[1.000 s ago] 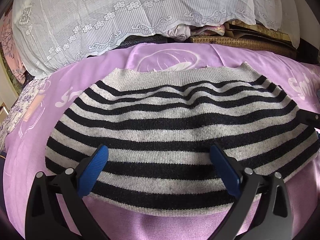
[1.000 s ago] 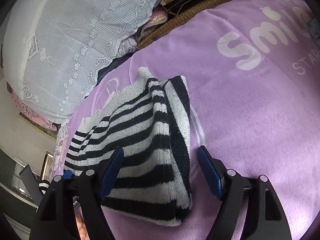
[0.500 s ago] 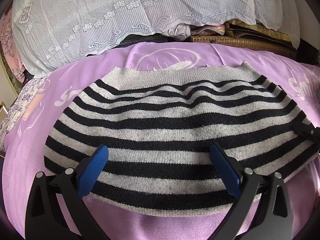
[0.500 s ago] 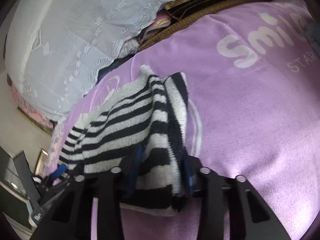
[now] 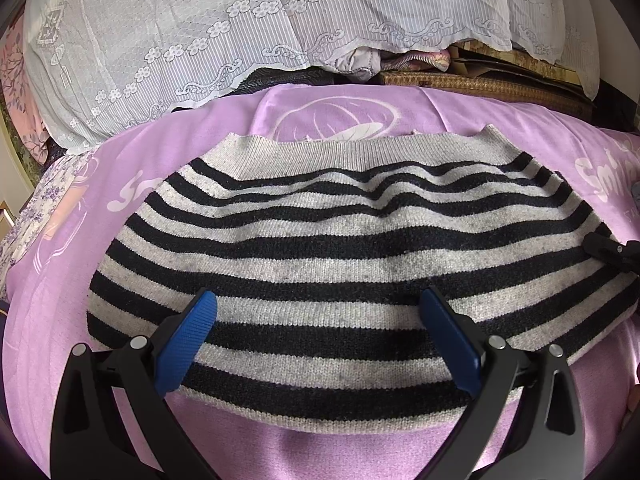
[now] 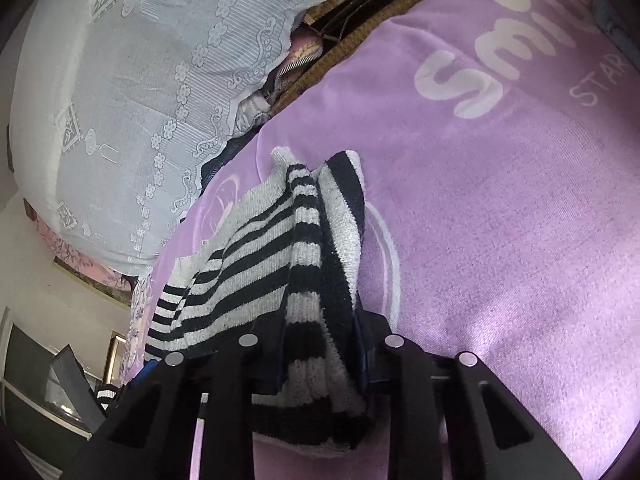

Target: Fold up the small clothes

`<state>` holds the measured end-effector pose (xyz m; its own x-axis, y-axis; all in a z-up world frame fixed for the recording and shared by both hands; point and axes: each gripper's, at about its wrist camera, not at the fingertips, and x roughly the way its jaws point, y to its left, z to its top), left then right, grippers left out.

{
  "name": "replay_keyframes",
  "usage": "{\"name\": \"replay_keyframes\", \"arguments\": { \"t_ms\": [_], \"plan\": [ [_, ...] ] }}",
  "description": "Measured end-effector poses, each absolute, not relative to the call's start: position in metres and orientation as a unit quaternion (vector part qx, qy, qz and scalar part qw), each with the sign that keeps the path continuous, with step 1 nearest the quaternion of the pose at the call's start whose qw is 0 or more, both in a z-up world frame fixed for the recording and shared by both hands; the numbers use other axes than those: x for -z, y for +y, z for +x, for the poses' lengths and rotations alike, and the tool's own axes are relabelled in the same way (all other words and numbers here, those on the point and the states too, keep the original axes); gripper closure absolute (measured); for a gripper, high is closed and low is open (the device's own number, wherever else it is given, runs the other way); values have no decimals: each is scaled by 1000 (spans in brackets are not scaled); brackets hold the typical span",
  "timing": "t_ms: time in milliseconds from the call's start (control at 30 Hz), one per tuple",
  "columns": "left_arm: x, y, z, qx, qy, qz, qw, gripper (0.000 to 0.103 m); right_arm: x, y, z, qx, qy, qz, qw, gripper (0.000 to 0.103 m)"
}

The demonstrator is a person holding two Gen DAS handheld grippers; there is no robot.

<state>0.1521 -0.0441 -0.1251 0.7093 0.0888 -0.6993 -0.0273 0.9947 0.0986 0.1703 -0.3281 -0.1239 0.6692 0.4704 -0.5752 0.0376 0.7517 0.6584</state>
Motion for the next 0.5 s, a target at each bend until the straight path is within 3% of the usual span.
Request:
{"name": "replay_keyframes", "arguments": {
  "t_ms": [267, 500],
  "plan": [
    [118, -47, 148, -33, 366, 58, 928, 4, 85, -303, 157, -108, 352, 254, 894, 79],
    [108, -28, 154, -7, 376, 16, 927, 4, 54, -267, 147, -103, 331, 188, 919, 79]
  ]
}}
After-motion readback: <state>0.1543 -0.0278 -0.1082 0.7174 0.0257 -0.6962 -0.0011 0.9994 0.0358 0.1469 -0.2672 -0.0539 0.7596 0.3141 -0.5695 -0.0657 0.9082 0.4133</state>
